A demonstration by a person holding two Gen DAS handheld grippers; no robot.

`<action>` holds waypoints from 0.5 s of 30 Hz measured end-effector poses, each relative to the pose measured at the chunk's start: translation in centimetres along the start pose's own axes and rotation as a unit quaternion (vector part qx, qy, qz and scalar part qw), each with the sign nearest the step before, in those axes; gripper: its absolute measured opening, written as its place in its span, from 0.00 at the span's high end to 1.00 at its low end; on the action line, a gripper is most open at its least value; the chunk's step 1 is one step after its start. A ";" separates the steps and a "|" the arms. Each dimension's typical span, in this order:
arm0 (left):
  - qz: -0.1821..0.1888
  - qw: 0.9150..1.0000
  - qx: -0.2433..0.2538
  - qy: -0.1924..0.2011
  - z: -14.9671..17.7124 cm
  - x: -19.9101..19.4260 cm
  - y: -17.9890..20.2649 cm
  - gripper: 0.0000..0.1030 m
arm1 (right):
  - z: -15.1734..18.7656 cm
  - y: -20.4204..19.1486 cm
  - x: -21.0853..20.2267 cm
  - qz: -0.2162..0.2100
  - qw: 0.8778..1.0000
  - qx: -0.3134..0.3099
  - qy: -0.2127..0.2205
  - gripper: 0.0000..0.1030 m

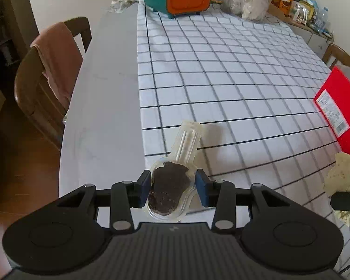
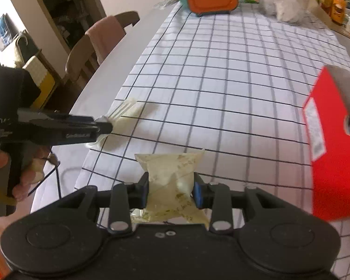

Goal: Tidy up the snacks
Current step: 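Grasp the pale yellow pouch with the right tool while the left tool grasps the chocolate lollipop, then carry the lollipop and yellow pouch over the red box and lower them inside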

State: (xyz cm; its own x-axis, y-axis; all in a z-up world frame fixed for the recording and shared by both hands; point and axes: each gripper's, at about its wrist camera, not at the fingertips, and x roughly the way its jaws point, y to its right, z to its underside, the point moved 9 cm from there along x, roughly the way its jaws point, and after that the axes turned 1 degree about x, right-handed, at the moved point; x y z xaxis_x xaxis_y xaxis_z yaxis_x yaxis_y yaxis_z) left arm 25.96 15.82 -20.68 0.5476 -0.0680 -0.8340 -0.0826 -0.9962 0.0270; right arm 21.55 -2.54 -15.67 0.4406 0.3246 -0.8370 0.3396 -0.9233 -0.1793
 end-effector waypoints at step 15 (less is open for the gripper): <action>0.009 0.999 0.017 0.037 -2.2 -8.2 12.3 0.61 | -0.1 8.5 -8.0 0.006 0.998 0.012 0.067 0.66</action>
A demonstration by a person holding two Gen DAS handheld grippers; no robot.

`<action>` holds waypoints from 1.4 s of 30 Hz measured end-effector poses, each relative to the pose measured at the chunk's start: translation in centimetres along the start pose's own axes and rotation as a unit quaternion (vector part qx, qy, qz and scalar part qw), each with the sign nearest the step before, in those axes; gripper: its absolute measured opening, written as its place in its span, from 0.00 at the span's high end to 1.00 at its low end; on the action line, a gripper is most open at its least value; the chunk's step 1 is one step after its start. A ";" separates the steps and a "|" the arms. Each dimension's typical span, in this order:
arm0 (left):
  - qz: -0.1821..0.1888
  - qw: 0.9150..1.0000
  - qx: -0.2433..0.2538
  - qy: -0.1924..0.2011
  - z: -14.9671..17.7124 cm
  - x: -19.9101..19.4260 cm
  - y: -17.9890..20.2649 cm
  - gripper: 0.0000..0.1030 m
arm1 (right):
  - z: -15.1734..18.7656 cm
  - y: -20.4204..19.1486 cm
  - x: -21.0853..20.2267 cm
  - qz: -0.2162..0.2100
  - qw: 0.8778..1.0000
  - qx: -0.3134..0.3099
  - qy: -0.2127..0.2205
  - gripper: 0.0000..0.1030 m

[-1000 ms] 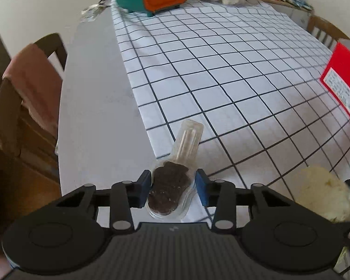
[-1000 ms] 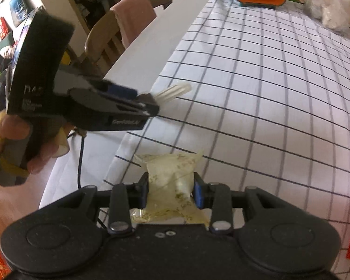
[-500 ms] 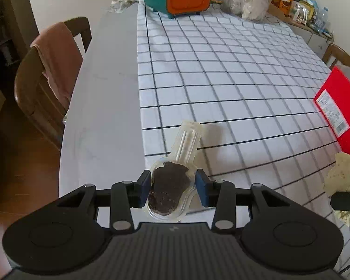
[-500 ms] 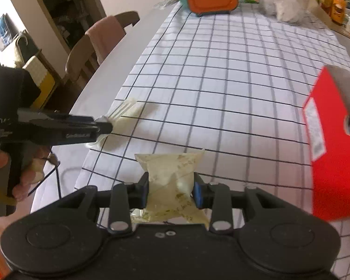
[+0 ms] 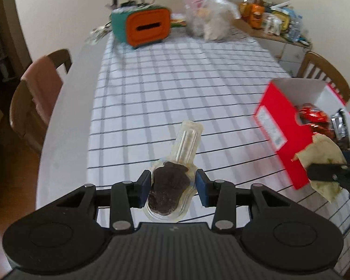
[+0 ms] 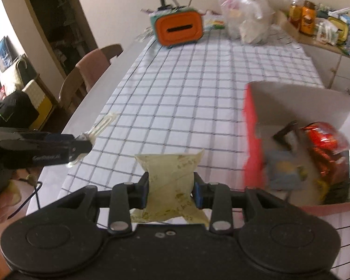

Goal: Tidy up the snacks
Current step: 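Carry the lollipop and yellow pouch over the red box and lower them inside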

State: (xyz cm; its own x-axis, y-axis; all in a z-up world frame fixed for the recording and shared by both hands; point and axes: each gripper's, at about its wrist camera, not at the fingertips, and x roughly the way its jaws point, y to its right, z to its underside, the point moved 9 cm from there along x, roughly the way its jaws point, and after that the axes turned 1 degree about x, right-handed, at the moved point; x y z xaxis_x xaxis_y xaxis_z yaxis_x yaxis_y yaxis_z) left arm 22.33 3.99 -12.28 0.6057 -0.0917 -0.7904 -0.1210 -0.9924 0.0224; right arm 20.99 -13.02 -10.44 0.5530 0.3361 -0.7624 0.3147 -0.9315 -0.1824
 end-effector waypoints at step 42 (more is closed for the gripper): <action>-0.033 0.992 0.097 -0.069 -6.0 11.3 28.5 0.61 | -0.7 25.9 0.2 0.058 0.998 0.000 0.004 0.66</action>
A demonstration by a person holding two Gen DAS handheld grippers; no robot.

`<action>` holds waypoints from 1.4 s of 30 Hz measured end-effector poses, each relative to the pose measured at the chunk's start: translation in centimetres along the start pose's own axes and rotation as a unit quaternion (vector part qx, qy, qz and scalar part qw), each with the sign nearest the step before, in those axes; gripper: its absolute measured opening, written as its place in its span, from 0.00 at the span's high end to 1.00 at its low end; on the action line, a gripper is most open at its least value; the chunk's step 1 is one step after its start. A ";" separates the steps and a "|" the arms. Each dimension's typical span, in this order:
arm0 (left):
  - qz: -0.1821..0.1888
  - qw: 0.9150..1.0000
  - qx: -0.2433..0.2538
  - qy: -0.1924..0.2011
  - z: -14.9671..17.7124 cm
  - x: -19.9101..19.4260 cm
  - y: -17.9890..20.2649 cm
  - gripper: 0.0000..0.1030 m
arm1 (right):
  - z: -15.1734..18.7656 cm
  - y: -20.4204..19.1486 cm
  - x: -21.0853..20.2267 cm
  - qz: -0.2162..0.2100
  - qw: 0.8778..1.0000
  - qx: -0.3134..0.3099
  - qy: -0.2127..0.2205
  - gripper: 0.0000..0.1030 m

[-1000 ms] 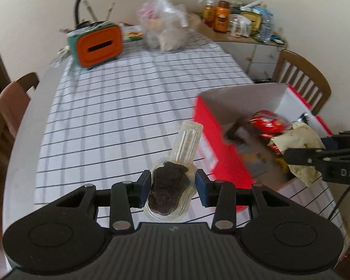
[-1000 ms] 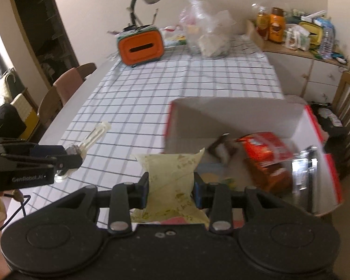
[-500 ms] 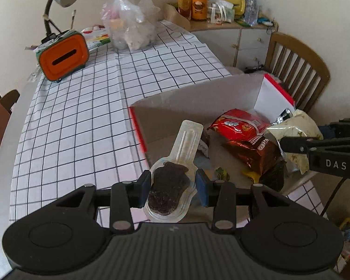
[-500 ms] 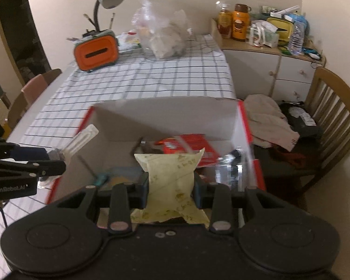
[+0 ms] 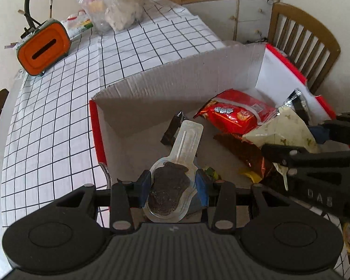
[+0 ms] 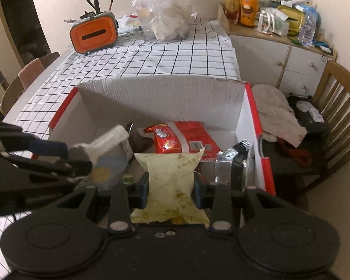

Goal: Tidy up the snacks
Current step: 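Carry the lollipop and yellow pouch over the red box and lower them inside, then open both tools to release the lollipop and pouch into the box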

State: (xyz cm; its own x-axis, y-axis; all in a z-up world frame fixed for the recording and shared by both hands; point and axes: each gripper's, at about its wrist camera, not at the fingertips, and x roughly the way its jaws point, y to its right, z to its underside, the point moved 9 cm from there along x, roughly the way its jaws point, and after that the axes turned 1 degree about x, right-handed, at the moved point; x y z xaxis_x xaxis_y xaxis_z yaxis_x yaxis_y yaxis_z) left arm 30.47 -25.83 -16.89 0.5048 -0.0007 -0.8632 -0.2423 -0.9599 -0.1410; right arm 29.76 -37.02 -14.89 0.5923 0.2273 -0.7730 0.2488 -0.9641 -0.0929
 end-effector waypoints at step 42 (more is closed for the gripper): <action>0.020 0.995 -0.080 0.051 0.8 -6.1 -2.5 0.25 | -0.5 -0.6 -6.2 -0.080 0.996 -0.004 0.047 0.14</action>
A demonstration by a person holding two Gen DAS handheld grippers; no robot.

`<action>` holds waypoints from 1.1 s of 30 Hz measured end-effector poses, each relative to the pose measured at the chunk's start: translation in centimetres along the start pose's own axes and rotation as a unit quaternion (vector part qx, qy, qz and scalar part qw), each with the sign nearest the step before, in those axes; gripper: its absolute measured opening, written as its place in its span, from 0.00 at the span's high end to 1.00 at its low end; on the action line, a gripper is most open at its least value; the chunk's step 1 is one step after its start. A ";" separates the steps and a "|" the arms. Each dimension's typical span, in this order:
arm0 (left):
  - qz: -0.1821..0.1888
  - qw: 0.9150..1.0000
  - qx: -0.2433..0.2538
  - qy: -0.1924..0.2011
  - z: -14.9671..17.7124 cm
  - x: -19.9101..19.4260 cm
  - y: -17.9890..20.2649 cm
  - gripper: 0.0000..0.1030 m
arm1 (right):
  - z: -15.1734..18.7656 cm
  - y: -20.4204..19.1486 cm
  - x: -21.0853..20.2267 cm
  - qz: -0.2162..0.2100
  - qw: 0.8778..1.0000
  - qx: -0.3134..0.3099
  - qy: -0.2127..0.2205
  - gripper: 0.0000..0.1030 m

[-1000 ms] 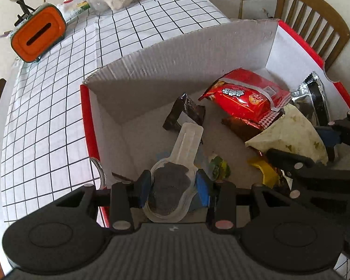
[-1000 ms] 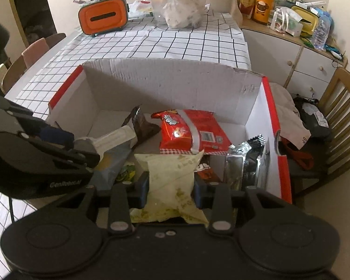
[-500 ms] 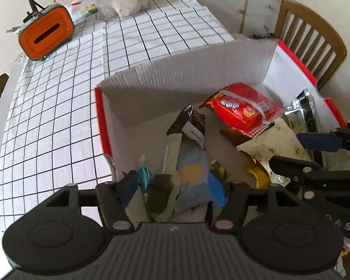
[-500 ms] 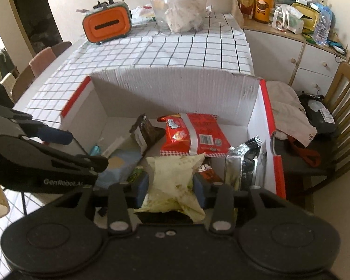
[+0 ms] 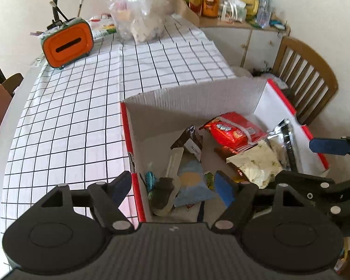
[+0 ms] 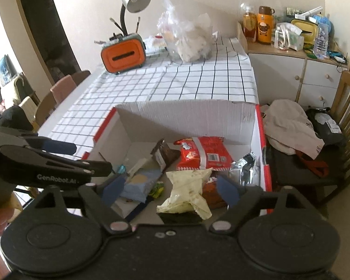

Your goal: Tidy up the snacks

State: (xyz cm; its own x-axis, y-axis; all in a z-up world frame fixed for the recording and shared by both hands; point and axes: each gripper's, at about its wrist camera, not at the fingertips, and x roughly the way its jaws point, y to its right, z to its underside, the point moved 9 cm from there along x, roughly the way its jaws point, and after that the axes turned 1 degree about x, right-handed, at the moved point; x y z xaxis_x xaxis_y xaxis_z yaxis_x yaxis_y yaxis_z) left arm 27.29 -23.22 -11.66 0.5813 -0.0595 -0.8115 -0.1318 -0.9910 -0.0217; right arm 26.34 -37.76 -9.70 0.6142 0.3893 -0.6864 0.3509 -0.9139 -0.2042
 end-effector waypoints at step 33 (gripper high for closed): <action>0.023 0.994 -0.035 0.102 2.2 -8.9 0.1 0.00 | -0.4 -2.7 -8.1 0.016 0.991 -0.019 0.129 0.00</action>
State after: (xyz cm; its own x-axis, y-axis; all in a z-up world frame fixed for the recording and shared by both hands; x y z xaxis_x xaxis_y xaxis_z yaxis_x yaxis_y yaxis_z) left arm 20.34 -22.52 -5.72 0.7280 -0.1201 -0.6750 -0.1099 -0.9922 0.0580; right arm 20.70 -38.42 -3.36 0.7839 0.3810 -0.4903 0.3516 -0.9232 -0.1552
